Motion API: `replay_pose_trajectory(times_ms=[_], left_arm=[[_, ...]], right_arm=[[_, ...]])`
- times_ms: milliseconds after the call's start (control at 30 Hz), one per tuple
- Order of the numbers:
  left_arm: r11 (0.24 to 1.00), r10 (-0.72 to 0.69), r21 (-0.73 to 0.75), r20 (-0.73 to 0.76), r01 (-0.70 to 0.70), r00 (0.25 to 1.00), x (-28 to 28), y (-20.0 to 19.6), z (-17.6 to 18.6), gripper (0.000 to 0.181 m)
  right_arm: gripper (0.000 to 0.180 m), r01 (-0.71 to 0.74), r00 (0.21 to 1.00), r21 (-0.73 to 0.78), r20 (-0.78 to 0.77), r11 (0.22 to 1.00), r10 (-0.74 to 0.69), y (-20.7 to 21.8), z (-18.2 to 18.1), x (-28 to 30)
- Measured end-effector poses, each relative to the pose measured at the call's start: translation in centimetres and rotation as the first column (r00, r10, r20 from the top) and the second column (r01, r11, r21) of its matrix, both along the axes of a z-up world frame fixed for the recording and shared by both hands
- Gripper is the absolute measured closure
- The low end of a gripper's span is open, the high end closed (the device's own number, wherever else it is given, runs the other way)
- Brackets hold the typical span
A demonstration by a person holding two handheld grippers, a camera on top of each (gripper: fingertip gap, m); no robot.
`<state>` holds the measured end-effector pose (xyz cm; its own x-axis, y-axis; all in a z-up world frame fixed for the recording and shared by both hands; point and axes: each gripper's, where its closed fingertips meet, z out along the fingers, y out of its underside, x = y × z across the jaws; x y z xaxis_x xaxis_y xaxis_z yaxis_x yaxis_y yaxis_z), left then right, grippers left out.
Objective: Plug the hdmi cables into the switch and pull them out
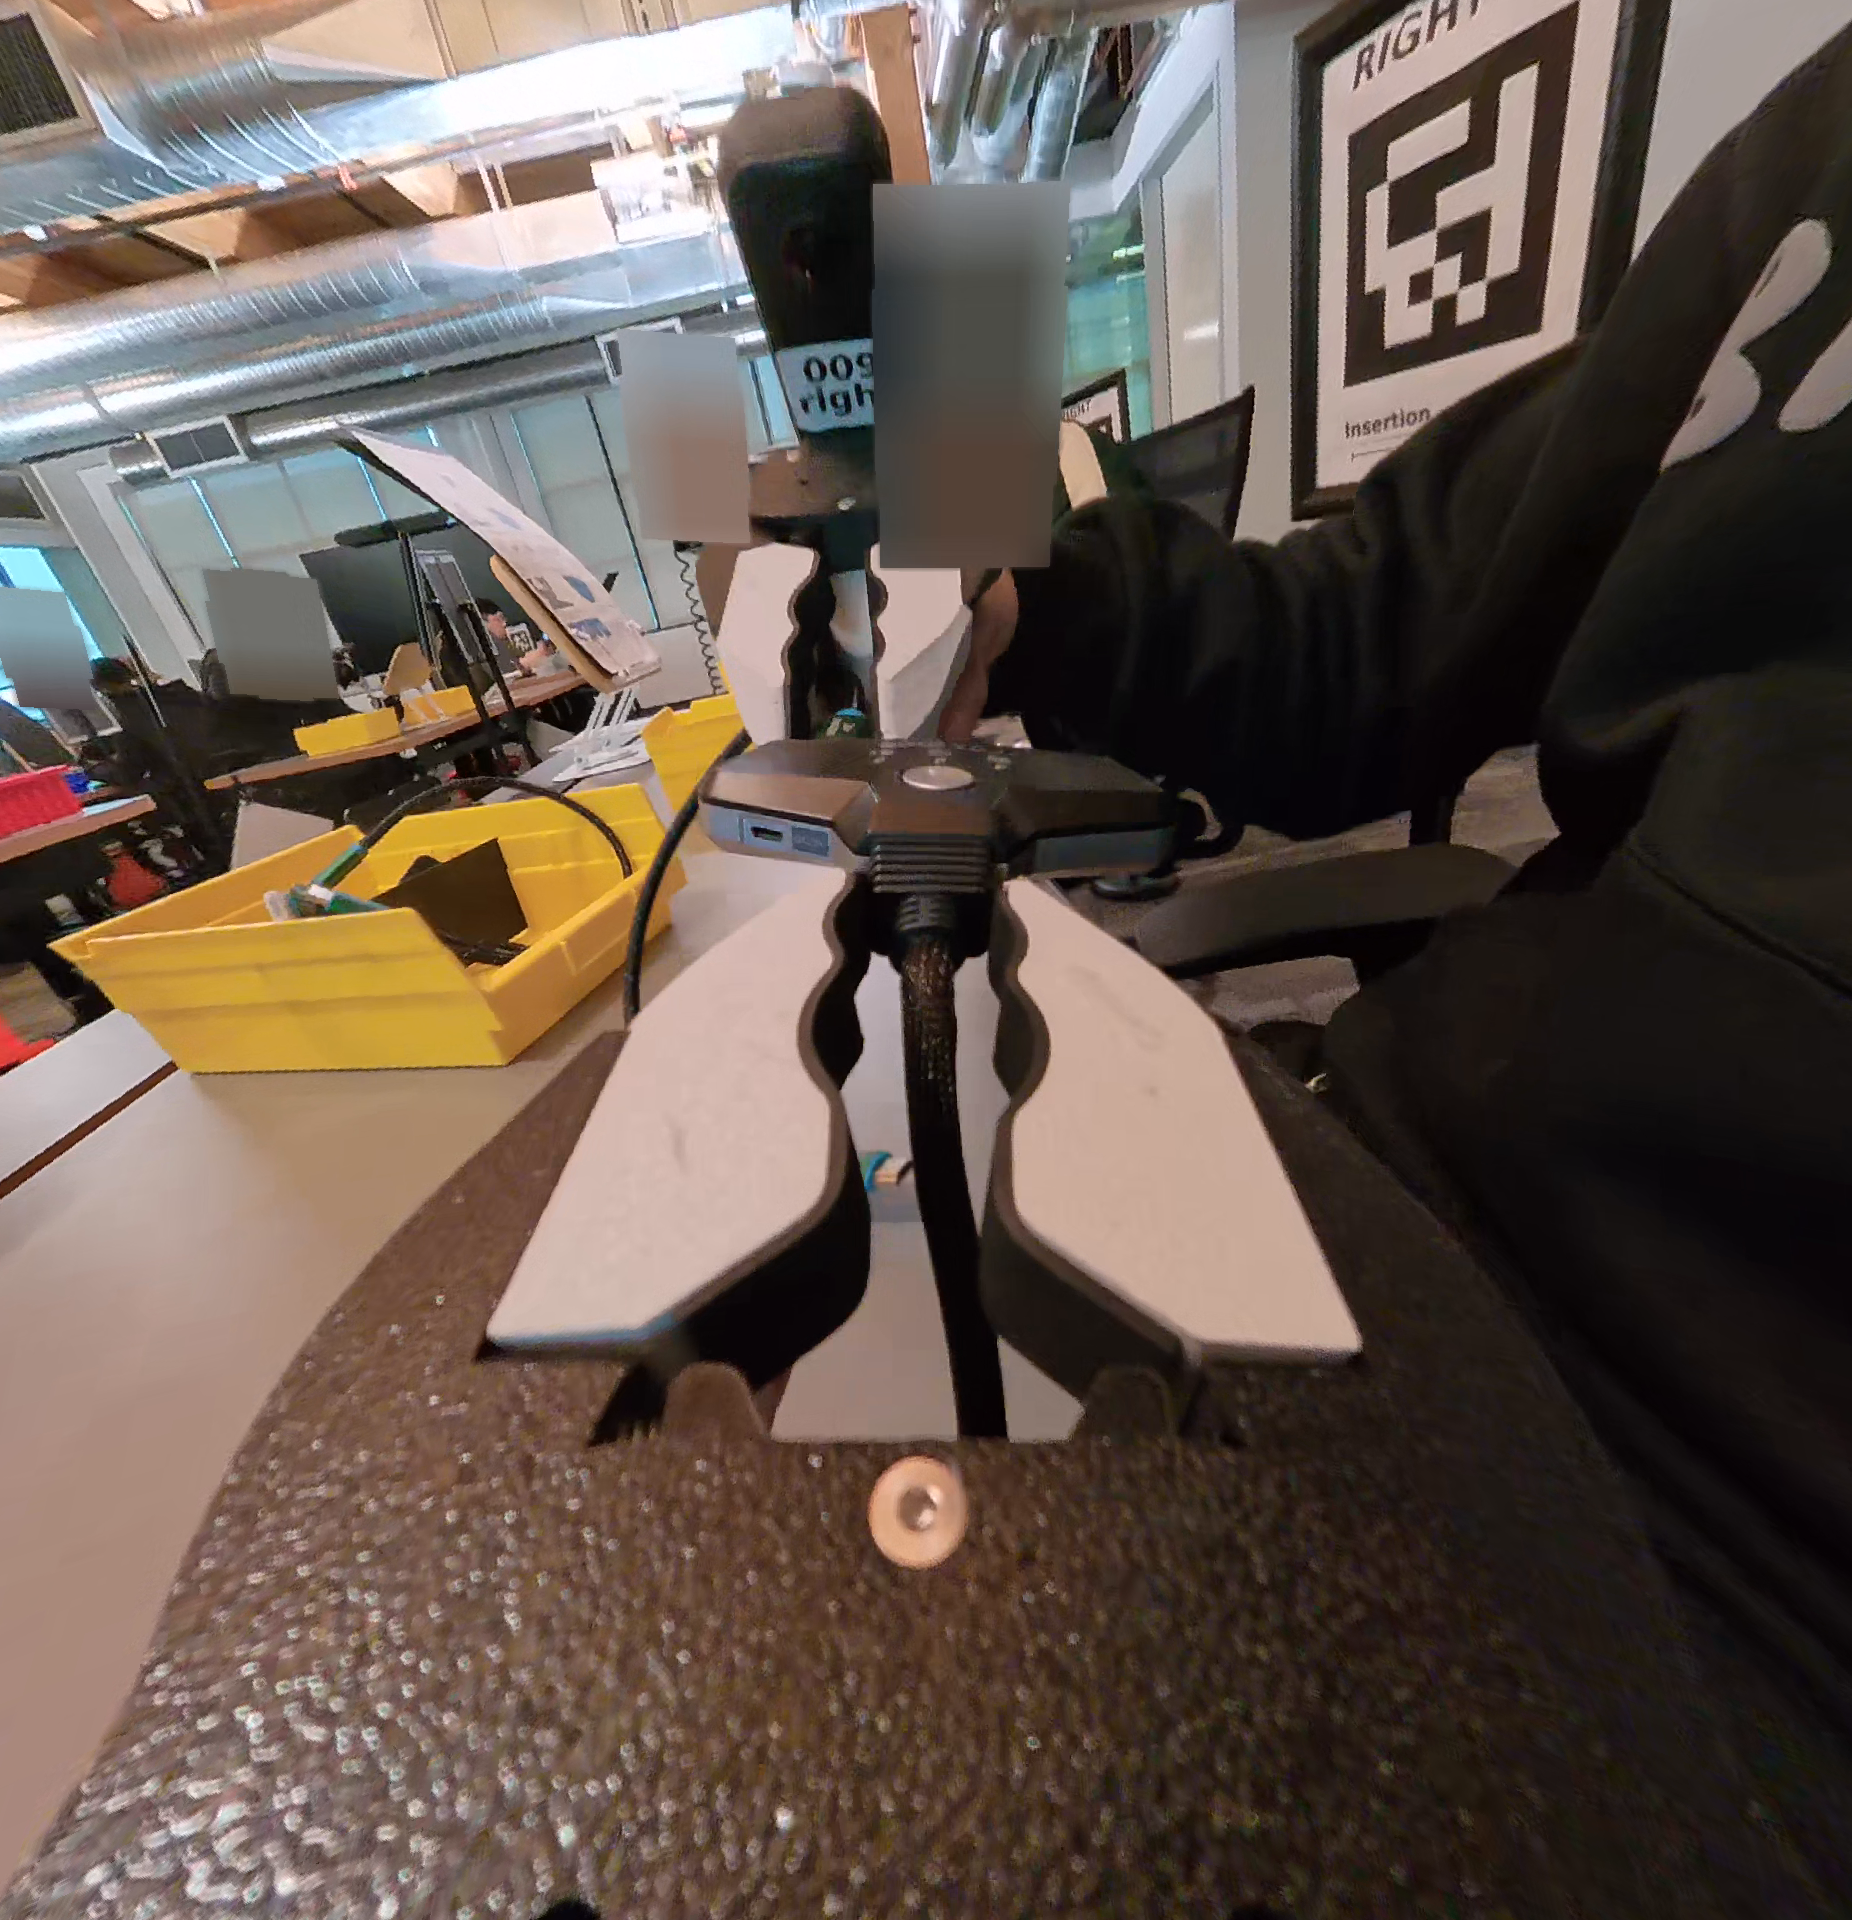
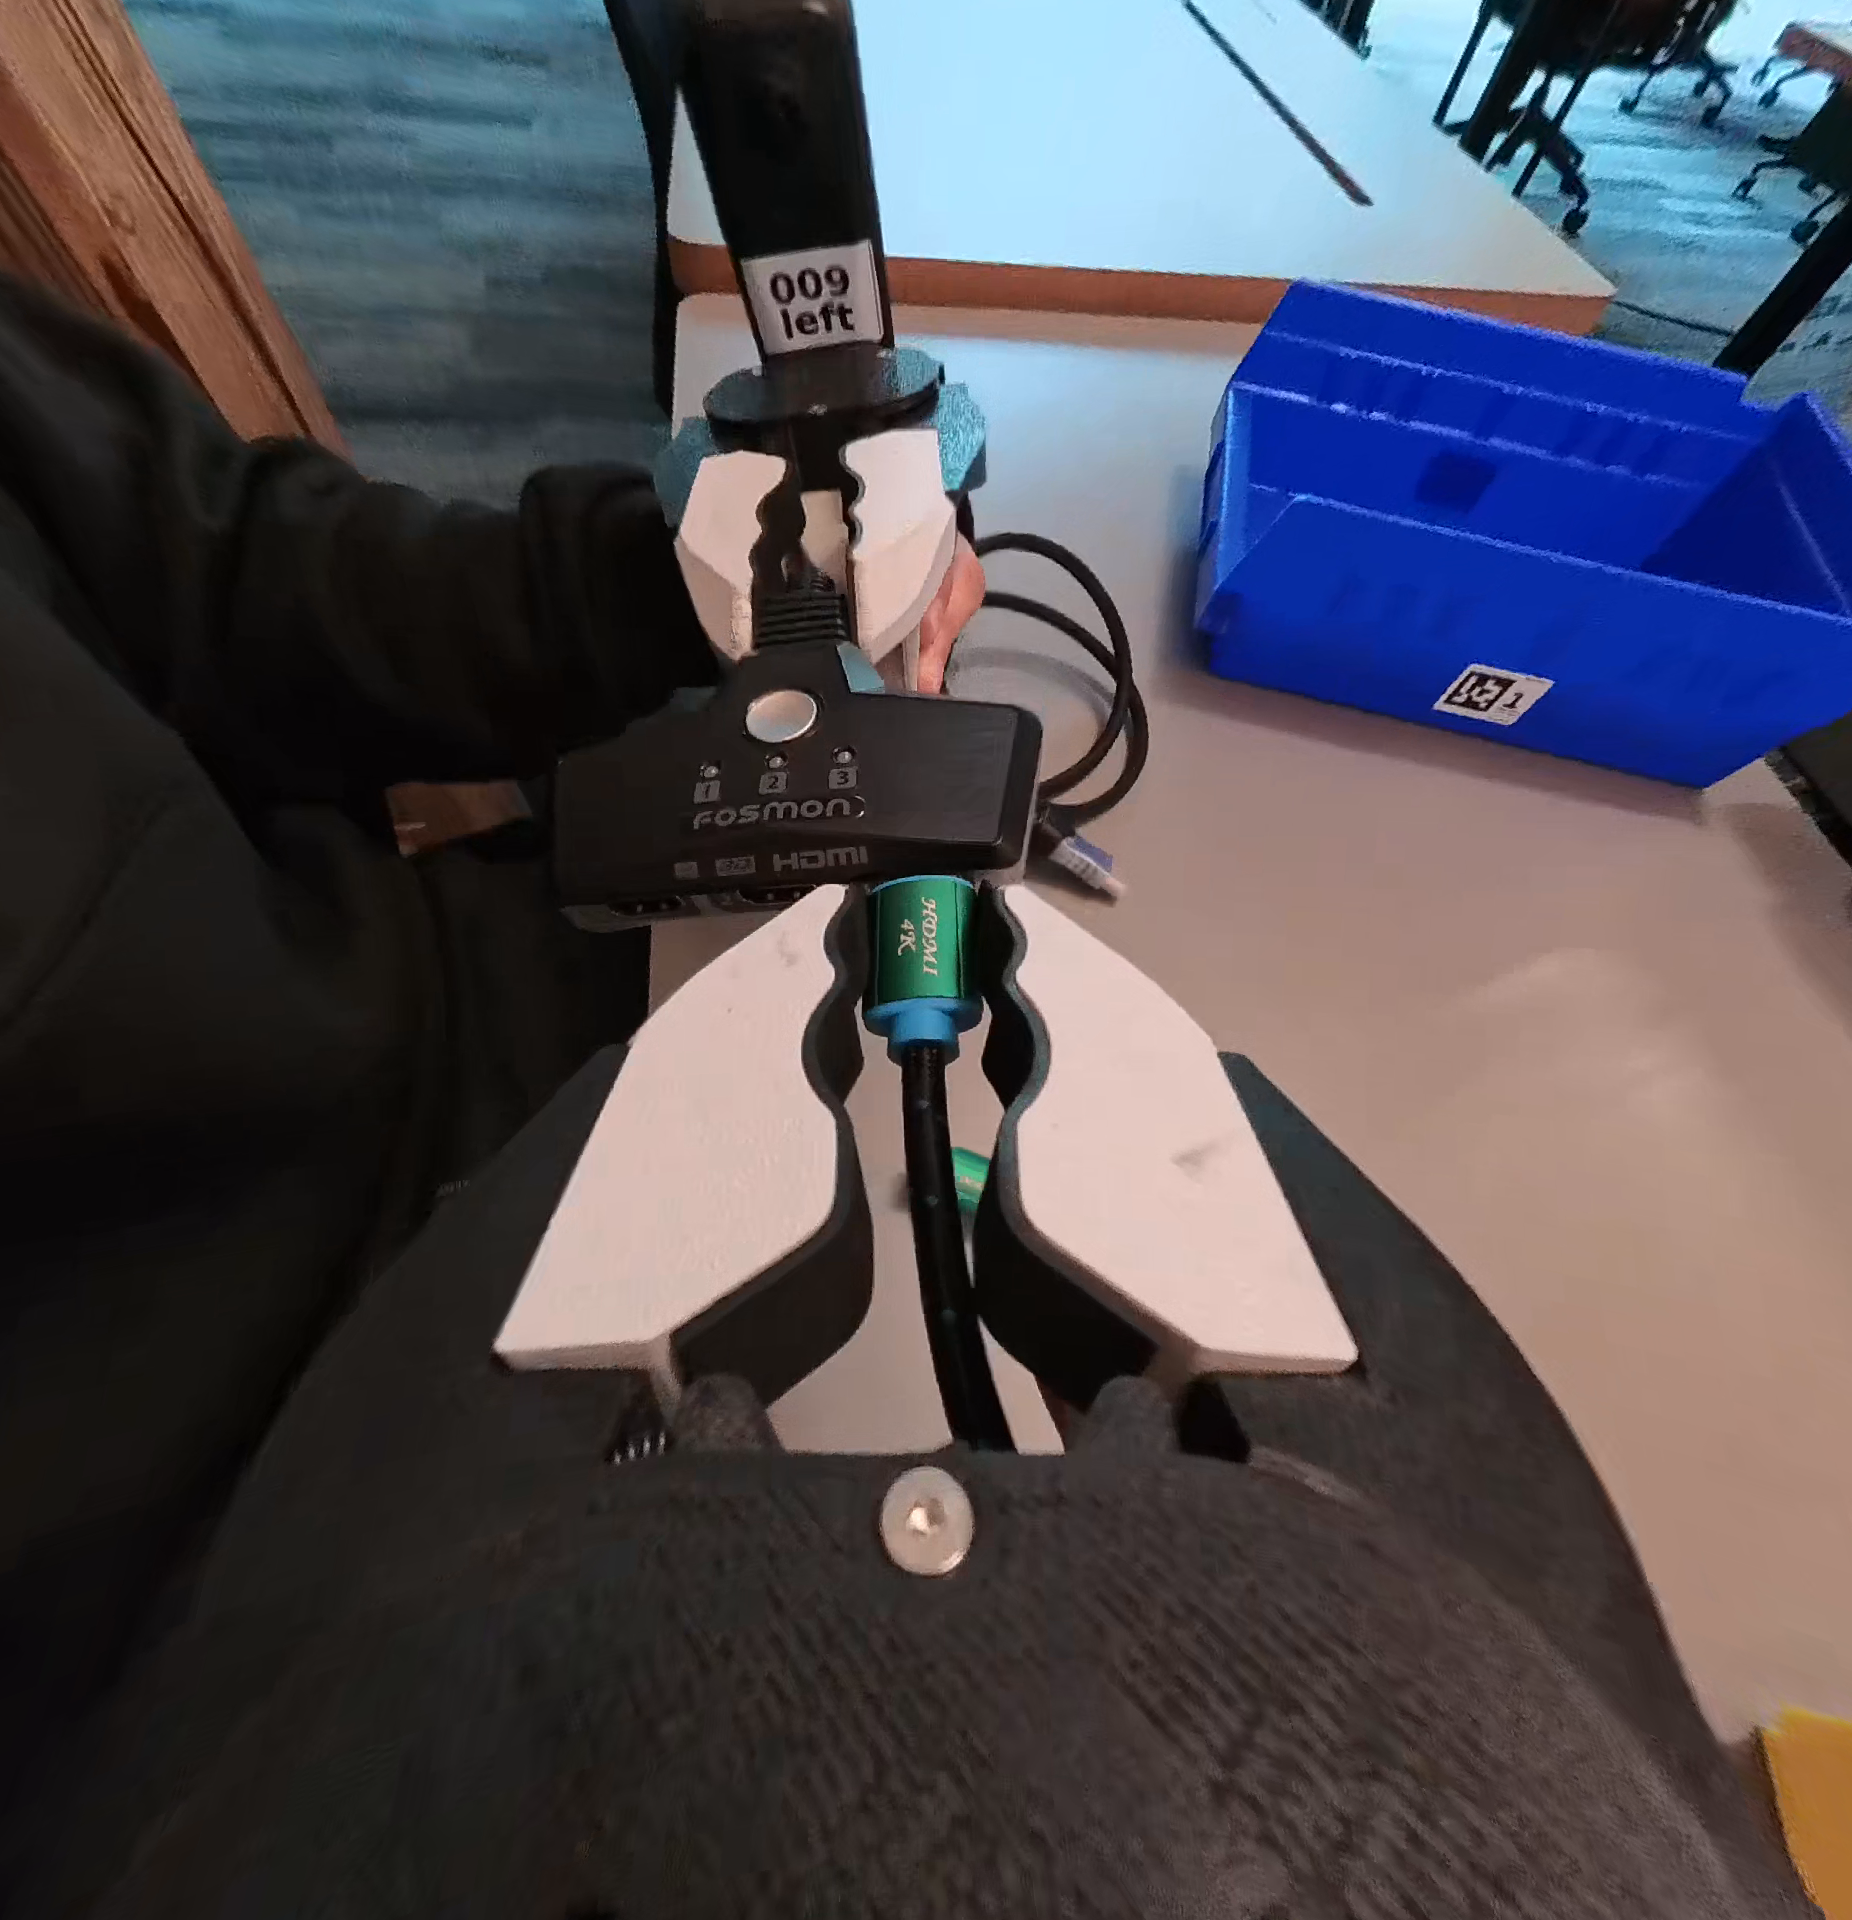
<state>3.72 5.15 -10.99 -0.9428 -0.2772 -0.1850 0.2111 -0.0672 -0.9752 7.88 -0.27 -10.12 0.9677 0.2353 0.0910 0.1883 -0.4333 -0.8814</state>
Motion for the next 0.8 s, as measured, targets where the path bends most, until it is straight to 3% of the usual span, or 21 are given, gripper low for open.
replay_pose_trajectory(times_ms=[167, 233, 300, 333, 367, 500, 567, 700, 800], left_arm=[[0.999, 0.023, 0.023, -0.006, -0.023, 1.000, 0.3, -0.2, -0.2, 0.158], [0.988, 0.077, -0.134, 0.008, -0.075, 0.997, 0.2, 3.9, 1.6, 0.158], [0.950, 0.159, -0.275, 0.025, -0.147, 0.987, 0.0, 8.3, 3.9, 0.159], [0.942, 0.178, -0.295, 0.044, -0.158, 0.983, -0.2, 9.0, 4.6, 0.159], [0.943, 0.182, -0.292, 0.058, -0.157, 0.982, -0.4, 8.9, 4.9, 0.159], [0.979, 0.167, -0.130, 0.063, -0.158, 0.984, -0.1, 6.0, 3.7, 0.159], [0.984, 0.137, -0.124, 0.062, -0.128, 0.989, -0.1, 5.0, 3.5, 0.159], [0.986, 0.091, -0.142, 0.045, -0.084, 0.995, -0.2, 4.3, 3.2, 0.159], [0.986, 0.084, -0.147, 0.035, -0.078, 0.996, -0.1, 4.4, 2.9, 0.159]], right_arm=[[0.158, 0.021, 0.999, -0.043, 0.033, 0.999, -0.019, -0.8, -0.2, 0.6], [0.158, 0.277, 0.943, -0.037, 0.200, 0.960, -0.264, -4.1, 0.8, 6.3], [0.159, 0.312, 0.948, 0.136, -0.109, 0.940, -0.299, -7.7, 5.0, 8.0], [0.159, 0.369, 0.929, 0.162, -0.036, 0.915, -0.369, -9.4, 5.8, 9.7], [0.159, 0.395, 0.911, 0.138, 0.066, 0.908, -0.406, -10.8, 6.0, 10.7], [0.159, 0.393, 0.899, 0.148, 0.146, 0.908, -0.413, -11.9, 8.6, 13.5], [0.159, 0.464, 0.854, 0.195, 0.162, 0.864, -0.495, -12.3, 10.1, 16.8], [0.159, 0.553, 0.808, 0.240, 0.081, 0.798, -0.584, -13.2, 10.9, 22.4], [0.159, 0.636, 0.769, 0.181, -0.073, 0.750, -0.635, -13.5, 8.9, 25.9]])
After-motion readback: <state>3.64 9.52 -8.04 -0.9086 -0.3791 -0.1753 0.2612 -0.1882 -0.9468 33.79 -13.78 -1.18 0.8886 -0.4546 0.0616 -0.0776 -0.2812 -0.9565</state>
